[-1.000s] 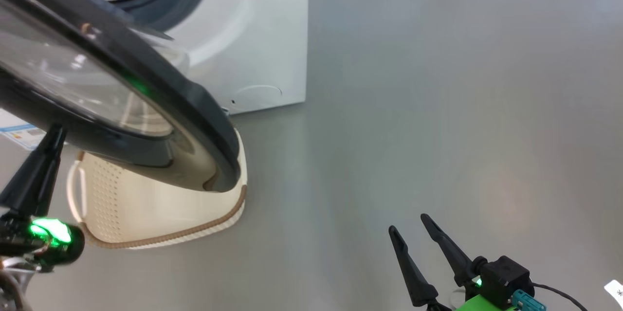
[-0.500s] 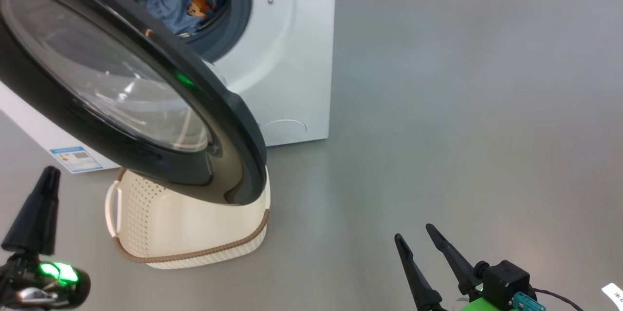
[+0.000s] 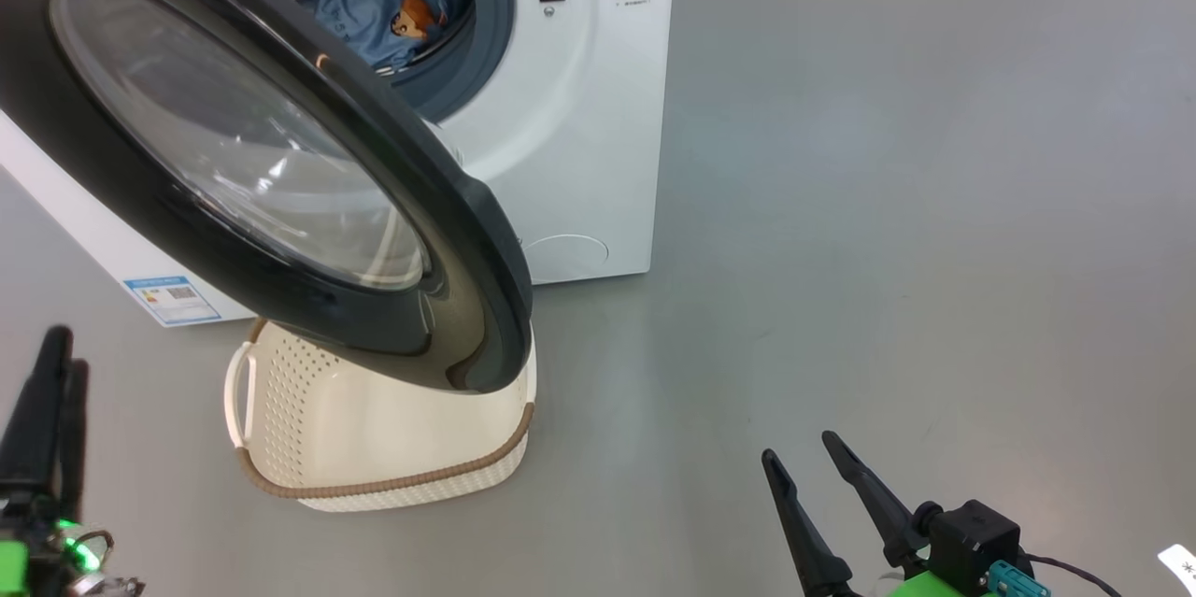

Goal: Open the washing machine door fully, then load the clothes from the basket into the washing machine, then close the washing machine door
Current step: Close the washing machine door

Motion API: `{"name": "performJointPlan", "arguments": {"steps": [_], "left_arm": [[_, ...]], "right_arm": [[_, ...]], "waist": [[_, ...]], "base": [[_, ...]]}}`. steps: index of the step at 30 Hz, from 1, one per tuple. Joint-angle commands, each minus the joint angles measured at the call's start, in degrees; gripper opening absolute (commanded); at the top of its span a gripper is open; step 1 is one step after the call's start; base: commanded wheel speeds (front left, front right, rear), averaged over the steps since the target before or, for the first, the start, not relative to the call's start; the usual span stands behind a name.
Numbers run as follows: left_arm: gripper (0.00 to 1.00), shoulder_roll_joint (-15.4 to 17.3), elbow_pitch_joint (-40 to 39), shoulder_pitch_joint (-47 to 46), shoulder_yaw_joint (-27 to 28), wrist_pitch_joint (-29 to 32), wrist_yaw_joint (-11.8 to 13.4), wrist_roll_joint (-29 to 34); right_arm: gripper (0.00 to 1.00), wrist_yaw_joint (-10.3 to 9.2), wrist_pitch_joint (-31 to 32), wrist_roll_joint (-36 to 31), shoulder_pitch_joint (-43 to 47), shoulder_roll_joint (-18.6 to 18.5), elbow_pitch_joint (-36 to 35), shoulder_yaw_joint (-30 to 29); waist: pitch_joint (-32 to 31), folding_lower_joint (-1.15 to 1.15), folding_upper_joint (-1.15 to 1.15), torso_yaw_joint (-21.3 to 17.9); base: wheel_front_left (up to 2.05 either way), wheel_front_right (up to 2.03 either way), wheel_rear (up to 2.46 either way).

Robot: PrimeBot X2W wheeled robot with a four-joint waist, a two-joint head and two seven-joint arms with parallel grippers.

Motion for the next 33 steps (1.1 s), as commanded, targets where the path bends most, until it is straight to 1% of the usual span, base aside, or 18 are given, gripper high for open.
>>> {"name": "performJointPlan", "arguments": {"steps": [1, 2, 4, 5, 7, 9, 10, 12, 15, 16, 18, 21, 22, 26, 33], "left_arm": [[1.0, 2.8, -2.9, 0.3, 0.3, -2.3, -0.4, 3.2], [1.0, 4.0, -3.6, 1.1, -1.4, -4.4, -0.4, 5.7], [1.0, 8.2, -4.7, 3.2, -6.5, -10.3, -0.4, 12.6], [1.0, 9.8, -4.4, 4.1, -9.2, -13.9, -0.4, 14.5], [1.0, 14.1, -3.5, 5.8, -14.6, -22.0, -0.4, 19.1], [1.0, 17.9, -1.4, 7.2, -19.5, -30.3, -0.4, 22.8], [1.0, 19.6, -0.1, 7.6, -21.7, -32.5, -0.4, 24.7], [1.0, 22.2, 2.1, 7.8, -24.2, -34.2, -0.4, 29.5], [1.0, 20.5, 2.4, 6.9, -21.3, -34.4, -0.4, 36.2], [1.0, 20.5, 2.4, 6.9, -21.3, -34.4, -0.4, 36.2], [1.0, 20.0, 2.0, 7.2, -20.1, -34.4, -0.4, 42.3], [1.0, 18.4, 0.5, 8.1, -18.9, -34.4, -0.4, 49.5], [1.0, 17.3, 0.0, 9.0, -18.3, -34.4, -0.4, 52.6], [1.0, 16.0, 0.2, 10.5, -18.1, -34.4, -0.4, 56.7], [1.0, 13.7, 2.8, 11.5, -16.1, -34.4, -0.4, 59.6]], "right_arm": [[1.0, 0.16, -0.3, 0.0, -1.0, 0.1, -1.6, 1.5], [1.0, 0.16, -0.3, 0.0, -1.1, 0.1, -1.6, 1.6], [1.0, 0.16, -0.3, -0.6, -1.2, 0.1, -1.9, 1.6], [1.0, 0.16, -0.3, -0.5, -1.2, 0.1, -2.0, 1.5], [1.0, 0.16, -0.3, -0.5, -1.2, 0.1, -2.1, 1.6], [1.0, 0.16, -0.3, -0.7, -1.2, 0.1, -2.2, 1.7], [1.0, 0.16, -0.3, -0.9, -1.2, 0.1, -2.3, 1.8], [1.0, 0.16, -0.3, -1.1, -1.2, 0.1, -2.4, 1.8], [1.0, 0.16, -0.3, -1.5, -1.0, 0.1, -2.6, 1.6], [1.0, 0.16, -0.3, -1.5, -1.0, 0.1, -2.6, 1.6], [1.0, 0.16, -0.3, -1.6, -0.9, 0.1, -2.7, 1.3], [1.0, 0.16, -0.3, -2.0, -0.6, 0.1, -3.0, 0.9], [1.0, 0.16, -0.3, -2.3, -0.5, 0.1, -3.3, 0.7], [1.0, 0.16, -0.3, -2.9, -0.2, 0.1, -4.3, 0.4], [1.0, 0.16, -0.3, -3.8, 0.7, 0.1, -6.2, -1.3]], "waist": [[0.3, 0.0, 0.0, -0.1], [0.4, 0.0, 0.0, -0.2], [0.5, 0.0, 0.0, -0.3], [0.5, 0.0, 0.0, -0.4], [0.3, 0.0, 0.0, -0.6], [0.0, 0.0, 0.0, -0.8], [0.0, 0.0, 0.0, -0.8], [-0.2, 0.0, 0.0, -0.9], [-0.3, 0.0, 0.0, -0.7], [-0.3, 0.0, 0.0, -0.7], [-0.4, 0.0, 0.0, -0.7], [-0.6, 0.0, 0.0, -0.7], [-0.7, 0.0, 0.0, -0.8], [-1.1, 0.0, 0.0, -1.0], [-2.0, 0.0, 0.0, -1.5]], "base": [[0.0, 0.0, 0.0], [0.0, 0.0, 0.0], [0.0, 0.0, 0.0], [0.0, 0.0, 0.0], [0.0, 0.0, 0.0], [0.0, 0.0, 0.0], [0.0, 0.0, 0.0], [0.0, 0.0, 0.0], [0.0, 0.0, 0.0], [0.0, 0.0, 0.0], [0.0, 0.0, 0.0], [0.0, 0.0, 0.0], [0.0, 0.0, 0.0], [0.0, 0.0, 0.0], [0.0, 0.0, 0.0]]}}
